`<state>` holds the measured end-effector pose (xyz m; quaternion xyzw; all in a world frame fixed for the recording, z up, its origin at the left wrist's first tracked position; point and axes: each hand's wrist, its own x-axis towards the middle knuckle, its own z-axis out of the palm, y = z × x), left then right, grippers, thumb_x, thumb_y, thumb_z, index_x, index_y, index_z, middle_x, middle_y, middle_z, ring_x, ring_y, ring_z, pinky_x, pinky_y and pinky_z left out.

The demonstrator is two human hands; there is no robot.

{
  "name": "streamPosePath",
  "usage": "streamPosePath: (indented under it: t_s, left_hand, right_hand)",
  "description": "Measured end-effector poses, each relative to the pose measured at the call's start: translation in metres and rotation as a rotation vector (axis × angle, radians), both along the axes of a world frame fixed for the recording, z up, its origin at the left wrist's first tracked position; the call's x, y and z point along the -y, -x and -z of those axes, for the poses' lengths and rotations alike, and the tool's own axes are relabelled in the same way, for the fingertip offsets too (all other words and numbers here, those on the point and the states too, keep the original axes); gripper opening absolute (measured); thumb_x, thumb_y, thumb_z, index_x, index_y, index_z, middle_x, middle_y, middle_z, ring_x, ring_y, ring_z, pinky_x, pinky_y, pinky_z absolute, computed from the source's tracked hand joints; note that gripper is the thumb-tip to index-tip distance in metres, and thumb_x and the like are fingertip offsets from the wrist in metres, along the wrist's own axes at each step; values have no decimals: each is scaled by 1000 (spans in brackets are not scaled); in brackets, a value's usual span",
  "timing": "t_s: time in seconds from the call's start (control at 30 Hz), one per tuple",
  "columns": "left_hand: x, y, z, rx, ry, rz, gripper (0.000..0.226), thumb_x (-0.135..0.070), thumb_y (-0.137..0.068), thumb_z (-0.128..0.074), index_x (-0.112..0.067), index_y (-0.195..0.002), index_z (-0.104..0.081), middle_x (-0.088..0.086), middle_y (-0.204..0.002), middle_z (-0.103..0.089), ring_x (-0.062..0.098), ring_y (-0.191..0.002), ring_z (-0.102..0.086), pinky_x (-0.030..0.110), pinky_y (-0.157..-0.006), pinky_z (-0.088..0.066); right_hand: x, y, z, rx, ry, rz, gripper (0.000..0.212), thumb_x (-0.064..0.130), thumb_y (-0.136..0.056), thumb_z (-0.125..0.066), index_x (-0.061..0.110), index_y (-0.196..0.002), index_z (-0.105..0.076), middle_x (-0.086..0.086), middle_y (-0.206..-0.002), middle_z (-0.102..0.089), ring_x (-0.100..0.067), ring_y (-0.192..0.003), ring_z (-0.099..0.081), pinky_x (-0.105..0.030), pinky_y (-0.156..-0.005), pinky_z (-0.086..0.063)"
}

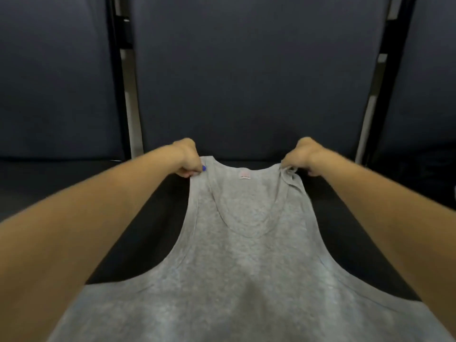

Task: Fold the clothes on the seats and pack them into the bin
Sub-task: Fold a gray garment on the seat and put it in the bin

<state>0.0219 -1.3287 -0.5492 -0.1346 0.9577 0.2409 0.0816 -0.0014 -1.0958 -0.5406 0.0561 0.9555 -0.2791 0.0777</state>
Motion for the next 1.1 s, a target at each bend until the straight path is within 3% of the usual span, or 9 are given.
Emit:
streamPosePath:
  t_s: [0.07, 0.17, 0.23, 0.3, 0.47, 0.57, 0.67, 0.97, 1.1]
  left_hand:
    - [4, 9, -4, -63, 33, 38, 13, -11, -91, -61, -1, -99, -64, 14, -83, -60, 24, -76, -57, 35, -71, -54]
    - [7, 20, -11, -311, 65, -8, 12, -10, -93, -58, -3, -101, -63, 16, -91, -63, 28, -85, -63, 41, -81, -56]
    - [6, 24, -19, -455, 62, -68, 12, -8, -93, -56, -6, -103, -61, 17, -97, -63, 31, -88, -65, 45, -80, -57]
    - [3, 20, -30, -501, -28, -109, 8, -8, -92, -58, -9, -100, -59, 16, -93, -63, 27, -78, -66, 42, -70, -58]
    - [-5, -20, -67, -501, -347, -101, 17, -1, -82, -71, -11, -77, -58, 17, -88, -65, 19, -66, -65, 32, -69, -59]
    - [-8, -58, -97, -491, -396, -39, 14, 0, -79, -73, -10, -78, -62, 14, -91, -65, 18, -73, -67, 25, -61, -59]
    - [-14, -109, -130, -450, -435, 43, 9, 2, -80, -70, -5, -85, -66, 13, -94, -66, 17, -80, -67, 20, -60, -58]
    - [-21, -248, -181, -456, -395, 185, 6, -5, -79, -71, -4, -85, -70, 12, -85, -72, 14, -74, -72, 20, -67, -58]
    - [-21, -296, -174, -402, -432, 240, 30, -31, -48, -82, -12, -70, -75, 8, -75, -74, 16, -71, -72, 17, -62, -57]
  right_hand:
    - [-1, 9, -10, 54, -81, -36, 25, 10, -83, -68, 5, -71, -47, -12, -78, -50, -25, -73, -51, -32, -73, -44]
    - [-5, 24, -23, -225, -83, 44, 12, 11, -87, -64, 2, -85, -57, -19, -102, -60, -33, -85, -59, -35, -73, -50]
    - [-6, 25, -31, -426, -53, 108, 17, 14, -92, -57, 5, -105, -61, -16, -109, -60, -35, -97, -59, -41, -80, -52]
    - [-8, 21, -39, -484, -28, 94, 16, 13, -93, -55, 8, -106, -61, -13, -103, -63, -33, -93, -62, -44, -81, -54]
    - [-25, -17, -69, -416, 127, -3, 9, 5, -92, -55, 8, -92, -63, -17, -81, -67, -28, -68, -69, -36, -60, -60]
    - [-39, -57, -97, -416, 275, -59, 16, -3, -88, -58, 10, -78, -62, -14, -77, -64, -19, -62, -66, -26, -53, -59]
    - [-53, -105, -126, -411, 368, -125, 18, -7, -84, -61, 9, -75, -60, -15, -74, -63, -14, -53, -64, -26, -55, -59]
    - [-86, -245, -160, -430, 257, -343, 23, -1, -83, -67, 15, -90, -52, -16, -73, -67, -23, -57, -69, -33, -54, -60]
    - [-100, -293, -150, -365, 170, -382, 8, 7, -85, -67, 11, -93, -65, -8, -72, -72, -21, -62, -71, -27, -60, -60]
